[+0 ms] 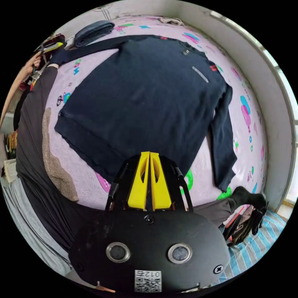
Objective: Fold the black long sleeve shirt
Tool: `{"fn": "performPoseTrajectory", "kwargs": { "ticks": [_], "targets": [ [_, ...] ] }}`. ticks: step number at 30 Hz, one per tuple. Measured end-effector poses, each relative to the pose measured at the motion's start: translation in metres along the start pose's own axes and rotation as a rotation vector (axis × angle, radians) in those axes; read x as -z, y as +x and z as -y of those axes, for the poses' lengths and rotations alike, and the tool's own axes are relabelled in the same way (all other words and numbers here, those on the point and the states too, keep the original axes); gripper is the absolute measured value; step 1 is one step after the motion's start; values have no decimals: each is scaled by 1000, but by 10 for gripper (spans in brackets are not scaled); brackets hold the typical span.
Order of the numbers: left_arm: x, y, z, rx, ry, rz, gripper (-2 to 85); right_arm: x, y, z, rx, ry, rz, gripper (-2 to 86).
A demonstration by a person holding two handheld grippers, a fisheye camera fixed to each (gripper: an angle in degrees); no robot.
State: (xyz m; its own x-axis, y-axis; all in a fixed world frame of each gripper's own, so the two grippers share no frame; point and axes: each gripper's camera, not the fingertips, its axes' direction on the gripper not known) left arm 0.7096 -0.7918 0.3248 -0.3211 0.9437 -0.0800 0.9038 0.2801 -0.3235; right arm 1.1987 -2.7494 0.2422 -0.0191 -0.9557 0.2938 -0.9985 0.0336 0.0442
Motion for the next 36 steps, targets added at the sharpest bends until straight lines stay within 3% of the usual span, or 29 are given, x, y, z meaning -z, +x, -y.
{"fn": "performPoseTrajectory", "kwargs": {
  "ticks": [3, 6, 9, 16, 20, 23, 29, 34, 36],
  "targets": [
    [-52, 47, 26, -119, -73, -41, 10, 3, -38, 104, 83, 136, 173, -8],
    [-103, 79, 45, -169, -122, 8, 9, -24, -67, 199, 109, 165, 342, -8],
    [-151, 93, 59, -200, -185, 47, 9, -62, -93, 260, 107, 130, 371, -8],
    [-225, 77, 72, -181, -330, 148, 8, -102, -102, 309, 147, 48, 421, -8],
    [-237, 70, 76, -207, -326, 209, 7, -117, -86, 344, 293, -91, 575, -9],
    [-249, 66, 76, -221, -355, 265, 7, -125, -56, 377, 251, -95, 661, -9],
    [-229, 63, 50, -174, -241, 226, 9, -62, 15, 367, 126, 129, 552, -8],
    [-229, 122, -17, -356, -238, -112, 9, -15, 158, 296, -210, 232, 273, -8],
    [-234, 143, -45, -414, -253, -162, 8, -8, 231, 265, -365, 200, 174, -8]
  ]
}}
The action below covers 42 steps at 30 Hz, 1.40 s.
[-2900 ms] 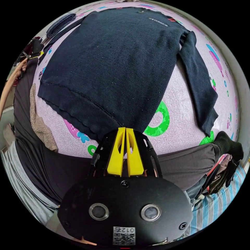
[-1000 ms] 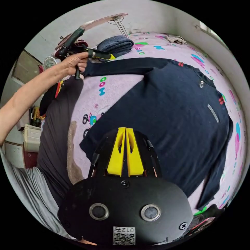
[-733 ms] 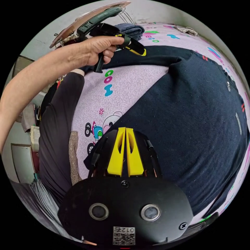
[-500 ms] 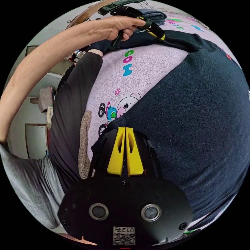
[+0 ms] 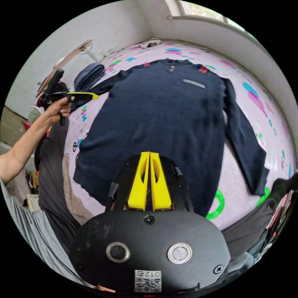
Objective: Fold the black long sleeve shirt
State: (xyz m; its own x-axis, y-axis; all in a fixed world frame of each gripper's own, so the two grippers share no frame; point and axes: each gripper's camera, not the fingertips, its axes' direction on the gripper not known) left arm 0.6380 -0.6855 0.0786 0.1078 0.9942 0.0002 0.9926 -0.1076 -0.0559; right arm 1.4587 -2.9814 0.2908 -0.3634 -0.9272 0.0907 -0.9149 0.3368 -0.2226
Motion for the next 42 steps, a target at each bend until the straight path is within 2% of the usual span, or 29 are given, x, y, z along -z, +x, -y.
{"fn": "performPoseTrajectory", "kwargs": {
  "ticks": [3, 7, 10, 13, 14, 16, 19, 21, 24, 31, 37, 42],
  "targets": [
    [-31, 30, -25, -34, -49, -3, 8, 4, 61, 15, -89, -69, -4, -8],
    [-72, 48, -57, -47, -151, 88, 7, -16, 74, 48, -46, -236, -39, -8],
    [-90, 52, -80, -63, -147, 171, 7, -4, 67, 75, 48, -247, -72, -8],
    [-99, 51, -85, -16, -146, 171, 7, 45, 105, 102, -16, -130, -196, -8],
    [-99, 51, -84, -8, -139, 159, 7, 75, 139, 111, -101, -59, -244, -7],
    [-90, 64, -85, -12, 19, 87, 7, 119, 208, 121, -292, 29, -270, -3],
    [-110, 84, -78, -14, 42, -14, 8, 170, 329, 122, -642, 116, -173, 22],
    [-132, 102, -75, -51, 22, -35, 7, 179, 401, 117, -879, 128, -27, 52],
    [-165, 133, -73, -110, 8, -46, 8, 177, 440, 125, -1031, 138, 75, 53],
    [-215, 174, -85, -190, -41, -45, 8, 186, 458, 187, -1101, 122, 91, 48],
    [-230, 182, -89, -212, -53, -60, 11, 210, 448, 221, -1006, 108, 35, 35],
    [-232, 202, -89, -257, -25, -75, 19, 252, 424, 218, -957, 216, 33, 3]
  ]
}}
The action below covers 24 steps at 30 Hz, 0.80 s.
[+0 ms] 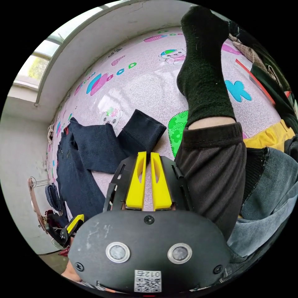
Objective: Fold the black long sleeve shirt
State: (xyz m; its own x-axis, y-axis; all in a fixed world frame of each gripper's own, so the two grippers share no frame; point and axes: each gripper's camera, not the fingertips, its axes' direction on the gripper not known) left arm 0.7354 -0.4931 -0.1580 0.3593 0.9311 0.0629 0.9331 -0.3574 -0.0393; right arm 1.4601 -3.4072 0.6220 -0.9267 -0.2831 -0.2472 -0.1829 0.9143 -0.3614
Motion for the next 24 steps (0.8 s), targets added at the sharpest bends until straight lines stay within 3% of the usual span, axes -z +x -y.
{"fn": "performPoseTrajectory", "kwargs": {
  "ticks": [14, 22, 24],
  "targets": [
    [51, 163, 135, -337, 254, 50, 113, 221, -163, -38, 438, 174, 375, -5],
    [91, 179, 175, -293, 331, 95, 26, 276, -199, -85, 603, 239, 473, 7],
    [102, 163, 188, -266, 303, 9, 15, 289, -177, -98, 578, 329, 489, 14]
  ]
}}
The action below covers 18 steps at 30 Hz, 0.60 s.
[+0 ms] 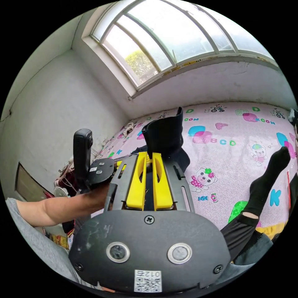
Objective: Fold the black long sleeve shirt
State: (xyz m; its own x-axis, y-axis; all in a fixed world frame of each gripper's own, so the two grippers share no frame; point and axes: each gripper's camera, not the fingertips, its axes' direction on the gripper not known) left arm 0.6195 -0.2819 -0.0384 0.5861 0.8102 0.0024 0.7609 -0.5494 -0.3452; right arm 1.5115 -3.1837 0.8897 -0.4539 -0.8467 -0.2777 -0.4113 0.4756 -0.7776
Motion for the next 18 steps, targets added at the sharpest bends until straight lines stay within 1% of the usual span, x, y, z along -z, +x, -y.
{"fn": "performPoseTrajectory", "kwargs": {
  "ticks": [1, 2, 4, 6, 8, 11, 14, 18],
  "targets": [
    [8, -19, 8, 51, 4, -69, 10, 7, 4, -6, -4, 31, 1, 17],
    [14, -29, 13, 77, 16, -93, 9, 17, 16, -20, -21, 78, -1, 24],
    [45, -68, 33, 157, 96, -164, 4, 14, 40, -42, -60, 80, -26, 43],
    [70, -90, 51, 194, 132, -173, 2, -26, 76, -75, -103, -47, -41, 69],
    [95, -108, 70, 212, 159, -158, 1, -67, 100, -103, -134, -157, -37, 77],
    [129, -139, 94, 276, 208, -194, 1, -131, 121, -148, -152, -285, -45, 83],
    [158, -175, 107, 374, 269, -254, 1, -183, 129, -176, -148, -357, -79, 91],
    [194, -219, 119, 448, 331, -284, 1, -235, 139, -185, -130, -375, -159, 111]
  ]
}}
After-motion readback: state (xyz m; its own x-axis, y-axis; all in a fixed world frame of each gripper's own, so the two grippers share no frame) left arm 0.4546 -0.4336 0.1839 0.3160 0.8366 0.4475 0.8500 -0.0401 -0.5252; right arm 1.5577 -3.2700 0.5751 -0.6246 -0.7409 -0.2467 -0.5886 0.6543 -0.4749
